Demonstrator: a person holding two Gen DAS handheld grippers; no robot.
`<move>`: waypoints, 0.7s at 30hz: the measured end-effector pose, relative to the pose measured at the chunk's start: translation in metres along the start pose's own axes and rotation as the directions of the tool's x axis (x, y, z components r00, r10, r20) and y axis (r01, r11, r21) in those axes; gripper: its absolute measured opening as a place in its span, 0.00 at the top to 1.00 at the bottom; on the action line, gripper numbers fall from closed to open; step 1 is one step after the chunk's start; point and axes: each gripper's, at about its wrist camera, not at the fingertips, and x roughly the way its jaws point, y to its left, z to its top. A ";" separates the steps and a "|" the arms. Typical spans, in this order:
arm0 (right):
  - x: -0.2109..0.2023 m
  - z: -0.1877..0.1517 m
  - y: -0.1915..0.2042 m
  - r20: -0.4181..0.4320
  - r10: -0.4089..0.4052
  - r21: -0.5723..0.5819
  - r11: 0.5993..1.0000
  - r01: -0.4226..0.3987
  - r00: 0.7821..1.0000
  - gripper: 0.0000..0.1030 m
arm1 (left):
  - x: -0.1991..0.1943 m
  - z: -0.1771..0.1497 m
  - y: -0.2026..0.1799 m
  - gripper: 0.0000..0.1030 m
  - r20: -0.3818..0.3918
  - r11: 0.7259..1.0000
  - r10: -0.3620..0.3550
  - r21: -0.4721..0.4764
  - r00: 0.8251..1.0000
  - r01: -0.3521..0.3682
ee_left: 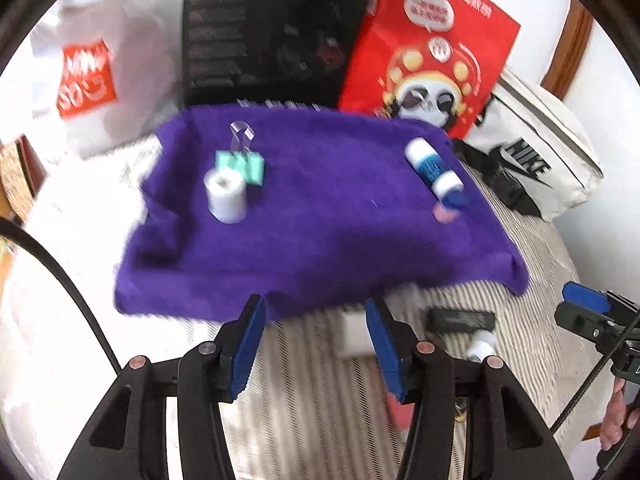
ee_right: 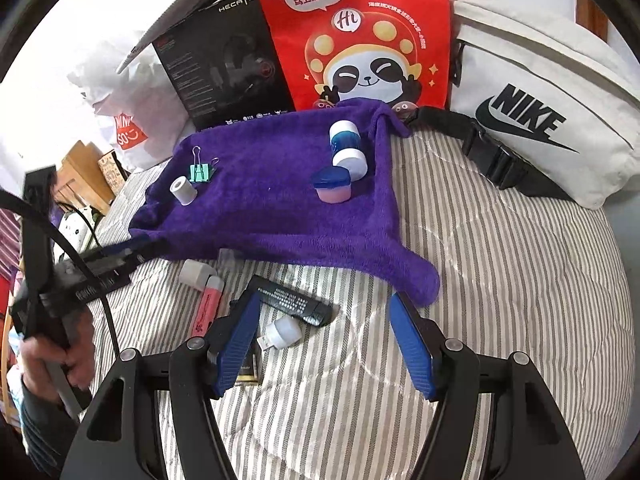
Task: Organize rigid objects
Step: 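Move the left tool to the white charger plug and grasp it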
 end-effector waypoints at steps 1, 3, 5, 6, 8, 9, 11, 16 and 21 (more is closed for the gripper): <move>-0.001 -0.002 0.000 -0.003 -0.001 -0.001 1.000 0.001 1.000 0.35 | 0.003 -0.003 -0.003 0.52 -0.007 1.000 -0.004 0.000 1.000 0.004; -0.003 -0.007 -0.003 -0.002 -0.006 -0.001 1.000 0.006 1.000 0.35 | 0.009 -0.007 -0.012 0.52 -0.021 1.000 -0.006 0.014 1.000 0.007; -0.005 -0.011 -0.006 -0.003 -0.006 0.007 1.000 0.006 1.000 0.35 | 0.015 -0.009 -0.017 0.52 -0.025 1.000 0.002 0.023 1.000 -0.001; -0.005 -0.012 -0.009 -0.006 -0.007 0.013 1.000 0.007 1.000 0.35 | 0.016 -0.010 -0.019 0.52 -0.027 1.000 0.006 0.024 1.000 -0.005; -0.005 -0.015 -0.012 -0.011 -0.012 0.020 1.000 0.012 1.000 0.35 | 0.023 -0.010 -0.022 0.51 -0.038 1.000 0.020 0.023 0.999 -0.019; -0.004 -0.016 -0.014 -0.013 -0.013 0.022 1.000 0.013 1.000 0.35 | 0.025 -0.011 -0.022 0.52 -0.043 0.999 0.028 0.025 0.999 -0.027; -0.002 -0.018 -0.018 -0.020 -0.014 0.031 0.999 0.014 1.000 0.35 | 0.029 -0.012 -0.020 0.50 -0.054 0.999 0.042 0.025 0.998 -0.040; 0.002 -0.021 -0.024 -0.030 -0.006 0.044 0.999 0.008 1.000 0.35 | 0.025 -0.014 -0.009 0.49 -0.045 0.998 0.060 0.007 0.997 -0.059; 0.009 -0.023 -0.026 -0.045 0.004 0.047 0.999 -0.002 0.999 0.35 | 0.031 -0.015 -0.012 0.48 -0.054 0.995 0.099 0.034 0.994 -0.097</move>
